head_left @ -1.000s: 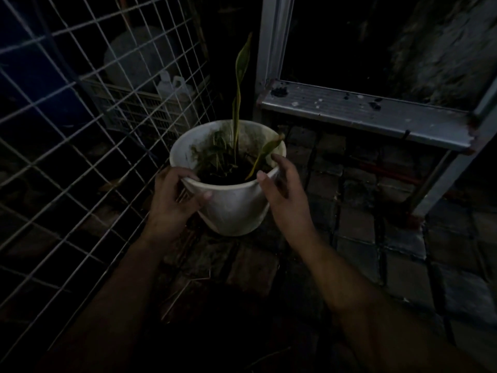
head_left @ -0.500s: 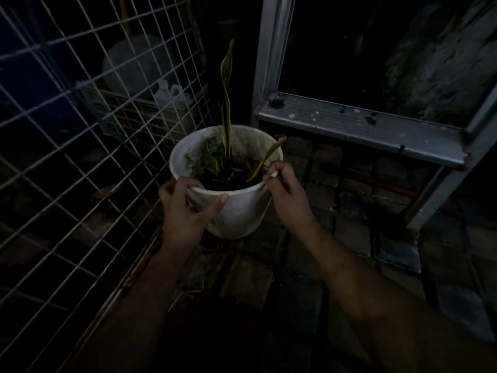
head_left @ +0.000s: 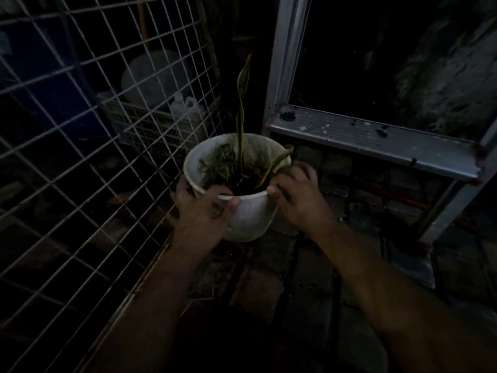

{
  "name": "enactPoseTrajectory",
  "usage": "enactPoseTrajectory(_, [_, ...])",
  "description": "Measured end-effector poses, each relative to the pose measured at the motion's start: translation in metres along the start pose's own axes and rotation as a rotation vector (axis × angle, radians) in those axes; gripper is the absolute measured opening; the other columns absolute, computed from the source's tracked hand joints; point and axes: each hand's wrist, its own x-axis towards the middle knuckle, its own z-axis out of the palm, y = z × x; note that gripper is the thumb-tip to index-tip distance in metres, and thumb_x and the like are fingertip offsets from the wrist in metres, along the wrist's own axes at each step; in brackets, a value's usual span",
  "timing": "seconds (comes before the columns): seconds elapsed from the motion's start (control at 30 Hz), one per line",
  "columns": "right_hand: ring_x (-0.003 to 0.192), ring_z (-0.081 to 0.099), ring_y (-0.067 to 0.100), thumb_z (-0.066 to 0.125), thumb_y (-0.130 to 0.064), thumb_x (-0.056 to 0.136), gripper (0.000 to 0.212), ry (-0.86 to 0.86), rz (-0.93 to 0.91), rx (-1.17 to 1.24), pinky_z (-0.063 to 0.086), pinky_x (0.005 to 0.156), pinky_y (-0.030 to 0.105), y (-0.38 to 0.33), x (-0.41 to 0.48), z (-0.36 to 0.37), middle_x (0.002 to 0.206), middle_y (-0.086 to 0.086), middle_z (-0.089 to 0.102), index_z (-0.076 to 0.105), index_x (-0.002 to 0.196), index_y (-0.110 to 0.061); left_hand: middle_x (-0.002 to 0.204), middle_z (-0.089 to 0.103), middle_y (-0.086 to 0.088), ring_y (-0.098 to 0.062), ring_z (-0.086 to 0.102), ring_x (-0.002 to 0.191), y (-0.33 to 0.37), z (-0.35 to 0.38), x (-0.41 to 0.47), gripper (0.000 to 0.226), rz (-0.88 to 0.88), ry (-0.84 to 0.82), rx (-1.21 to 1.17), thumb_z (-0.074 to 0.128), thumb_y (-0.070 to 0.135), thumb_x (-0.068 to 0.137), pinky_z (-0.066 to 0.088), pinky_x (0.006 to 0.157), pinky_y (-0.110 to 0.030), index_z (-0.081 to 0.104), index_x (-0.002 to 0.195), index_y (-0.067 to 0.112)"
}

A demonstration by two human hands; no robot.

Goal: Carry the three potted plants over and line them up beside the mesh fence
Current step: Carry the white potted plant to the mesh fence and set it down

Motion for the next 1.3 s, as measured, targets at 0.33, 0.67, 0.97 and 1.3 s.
enactPoseTrajectory(0.33, [0.094,0.06,0.037,0.058,-0.03,0.093,0.029,-0.117,-0.117,0.0,0.045,0.082,0.032,-0.007,0.018,-0.004,0.089,0.013,0.066,0.073,0.089,-0.006,0.154,0.046,-0.012,-0.026,0.035,0.152,0.009,-0.006,0.027,0.013,-0.001,-0.031,-0.106,0.069,0.004,0.093,0.033,0.115,-0.03,0.069,0.087,0.015])
enactPoseTrajectory(0.67, [0.105,0.05,0.032,0.055,-0.034,0.103,0.027,-0.134,-0.127,0.014,0.036,0.082,0.03,-0.035,0.021,0.023,0.105,0.011,0.063,0.072,0.112,-0.014,0.165,0.03,0.004,-0.032,0.024,0.157,-0.01,-0.034,0.034,0.043,-0.011,0.017,-0.02,0.069,0.01,0.093,0.024,0.12,-0.07,0.062,0.077,0.05])
enactPoseTrajectory(0.97, [0.104,0.056,0.032,0.051,-0.034,0.101,0.03,-0.129,-0.191,-0.043,0.03,0.085,0.023,-0.013,0.018,0.013,0.101,0.011,0.069,0.072,0.107,-0.013,0.13,0.066,-0.012,-0.039,0.023,0.156,-0.005,-0.01,0.026,0.07,0.171,-0.122,0.168,0.035,0.07,0.085,0.021,0.125,-0.058,0.073,0.114,0.019])
enactPoseTrajectory(1.3, [0.087,0.058,0.037,0.056,-0.025,0.098,0.025,-0.038,-0.201,0.038,0.025,0.073,0.025,-0.033,0.021,0.034,0.092,0.013,0.073,0.076,0.102,-0.01,0.083,0.077,-0.016,-0.015,0.06,0.115,-0.029,-0.01,0.049,0.034,0.34,0.061,-0.053,0.063,0.03,0.085,0.003,0.127,-0.013,0.079,0.085,0.0])
